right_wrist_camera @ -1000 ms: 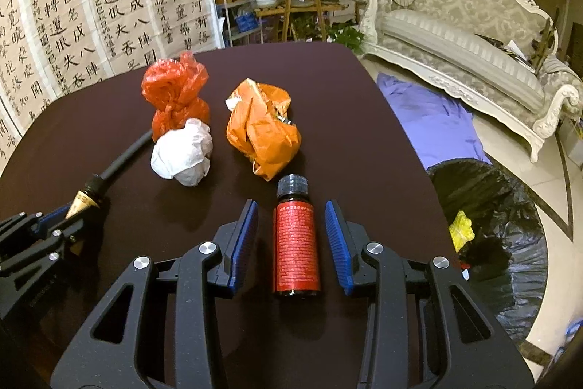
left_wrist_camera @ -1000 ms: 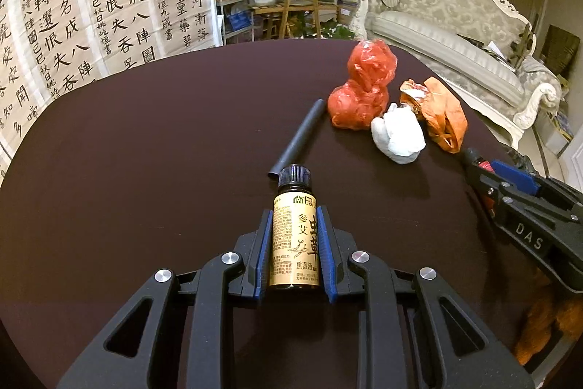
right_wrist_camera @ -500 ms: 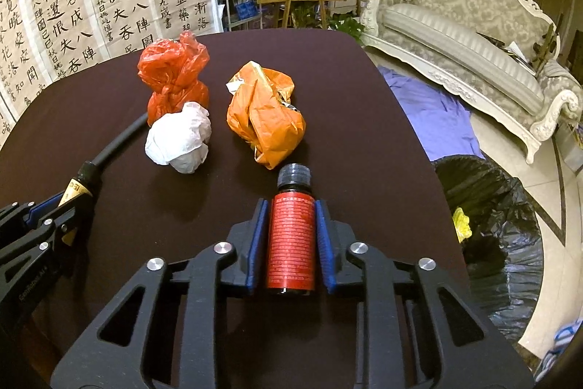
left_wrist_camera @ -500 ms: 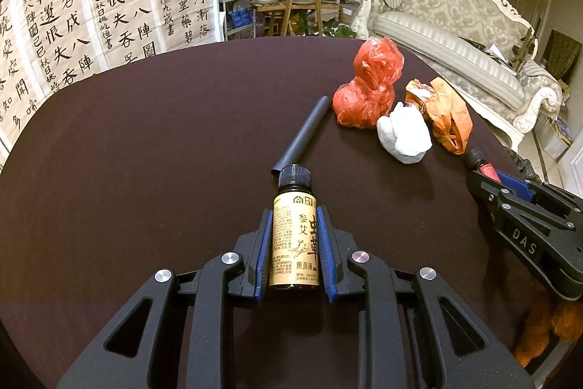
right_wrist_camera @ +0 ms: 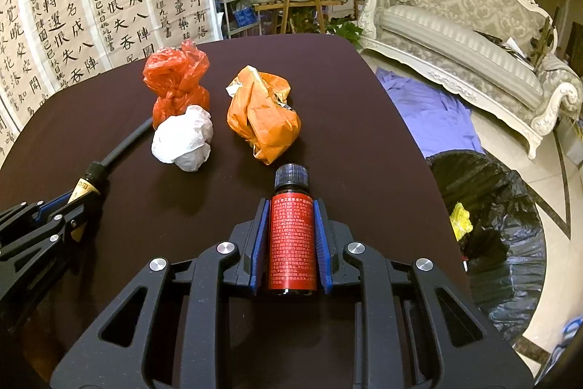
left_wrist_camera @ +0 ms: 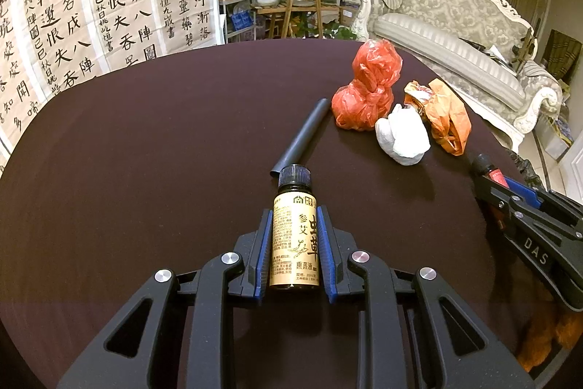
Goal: Collect trash
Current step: 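Carry both held bottles over the black trash bin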
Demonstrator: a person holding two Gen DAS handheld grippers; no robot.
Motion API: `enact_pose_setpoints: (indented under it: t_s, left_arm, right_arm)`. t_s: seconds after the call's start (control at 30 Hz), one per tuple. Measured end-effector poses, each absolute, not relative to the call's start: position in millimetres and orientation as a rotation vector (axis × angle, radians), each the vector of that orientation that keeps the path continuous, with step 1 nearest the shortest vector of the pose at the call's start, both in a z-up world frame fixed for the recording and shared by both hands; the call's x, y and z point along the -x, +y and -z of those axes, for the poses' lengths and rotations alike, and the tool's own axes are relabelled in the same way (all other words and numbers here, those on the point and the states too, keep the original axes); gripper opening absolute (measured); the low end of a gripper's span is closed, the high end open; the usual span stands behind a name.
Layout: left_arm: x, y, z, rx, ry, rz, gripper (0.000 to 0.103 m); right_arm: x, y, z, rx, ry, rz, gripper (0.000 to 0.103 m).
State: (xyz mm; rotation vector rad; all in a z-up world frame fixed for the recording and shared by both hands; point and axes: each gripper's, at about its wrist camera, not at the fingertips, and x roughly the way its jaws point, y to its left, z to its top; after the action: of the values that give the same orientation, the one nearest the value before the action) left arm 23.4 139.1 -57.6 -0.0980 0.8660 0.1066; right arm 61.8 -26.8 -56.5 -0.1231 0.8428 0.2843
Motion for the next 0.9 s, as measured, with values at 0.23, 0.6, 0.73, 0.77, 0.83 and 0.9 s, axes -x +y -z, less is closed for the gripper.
enact_pose_setpoints:
  t_s: [0.23, 0.6, 0.73, 0.77, 0.83, 0.9]
  left_arm:
    - [-22.6, 136.7, 50.7, 0.102, 0.848, -0.091, 0.025]
    - [-22.6, 94.7, 38.6, 0.065, 0.803, 0.015, 0.025]
    - [-27.4, 71.9, 34.1, 0.051, 0.788, 0.068, 0.025]
    - [-27.7, 65.8, 33.5, 0.049, 0.785, 0.079, 0.025]
    - [-30.7, 52.3, 31.1, 0.043, 0.775, 0.107, 0.025]
    - [-35.9, 38.0, 28.9, 0.038, 0.765, 0.138, 0.025]
  right_arm:
    - [-52.2, -39.1, 53.3, 0.112, 0.822, -0.269, 0.023]
    - [-37.6, -86.5, 36.9, 0.069, 0.767, -0.186, 0.023]
    - [-35.9, -110.3, 29.8, 0.058, 0.74, -0.123, 0.023]
    - [-35.8, -115.0, 29.3, 0.056, 0.735, -0.109, 0.023]
    - [-35.9, -130.1, 27.6, 0.045, 0.726, -0.069, 0.023]
    - [-36.1, -143.7, 27.4, 0.037, 0.721, -0.037, 0.023]
